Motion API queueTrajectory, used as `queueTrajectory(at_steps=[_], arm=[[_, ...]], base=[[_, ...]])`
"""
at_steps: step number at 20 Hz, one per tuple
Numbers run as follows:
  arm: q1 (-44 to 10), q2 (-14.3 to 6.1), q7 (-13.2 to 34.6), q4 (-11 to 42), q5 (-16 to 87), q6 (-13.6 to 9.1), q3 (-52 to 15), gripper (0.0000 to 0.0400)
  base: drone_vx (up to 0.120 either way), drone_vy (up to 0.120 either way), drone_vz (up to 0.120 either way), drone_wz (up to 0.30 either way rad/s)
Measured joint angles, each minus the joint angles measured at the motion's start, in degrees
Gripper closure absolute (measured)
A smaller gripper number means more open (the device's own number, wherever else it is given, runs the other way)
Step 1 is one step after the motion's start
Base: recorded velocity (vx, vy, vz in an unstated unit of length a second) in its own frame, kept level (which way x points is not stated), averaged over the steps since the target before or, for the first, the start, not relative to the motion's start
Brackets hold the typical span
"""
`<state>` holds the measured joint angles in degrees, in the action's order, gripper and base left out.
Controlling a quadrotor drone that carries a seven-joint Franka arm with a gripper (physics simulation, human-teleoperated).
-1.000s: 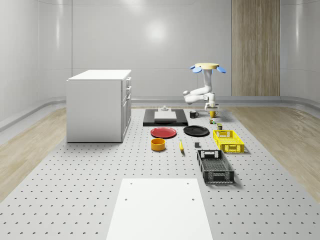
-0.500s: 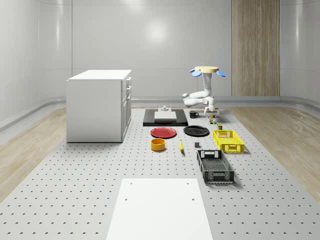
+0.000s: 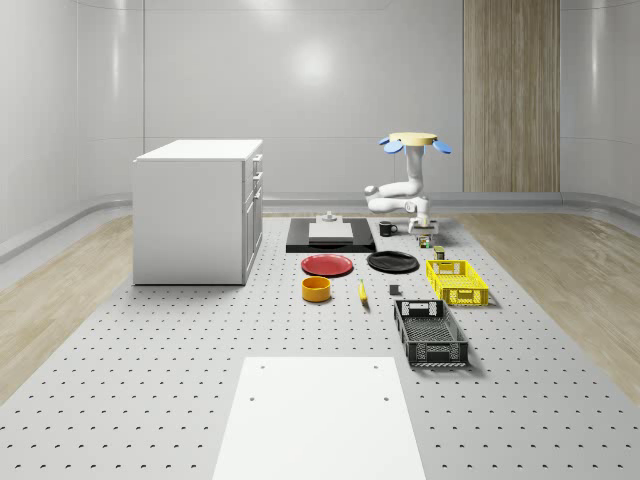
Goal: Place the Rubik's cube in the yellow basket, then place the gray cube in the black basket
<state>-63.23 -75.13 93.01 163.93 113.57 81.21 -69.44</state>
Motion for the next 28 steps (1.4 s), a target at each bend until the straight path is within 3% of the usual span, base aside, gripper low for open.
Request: queueTrajectory(at_steps=[9, 16, 28], arm=[[-0.46, -1.5, 0.11, -0.7, 1.51, 2.23, 1.93, 0.0], [-0.8, -2.26, 0.34, -0.85, 1.4, 3.04, 2.02, 0.006], [-1.23, -3.15, 0.96, -0.41, -0.9, 3.17, -0.11, 0.0074]], base=[[0.0, 0.0, 0.0, 0.0], [0.0, 0.0, 0.0, 0.0], [0.0, 0.0, 0.02, 0.0]])
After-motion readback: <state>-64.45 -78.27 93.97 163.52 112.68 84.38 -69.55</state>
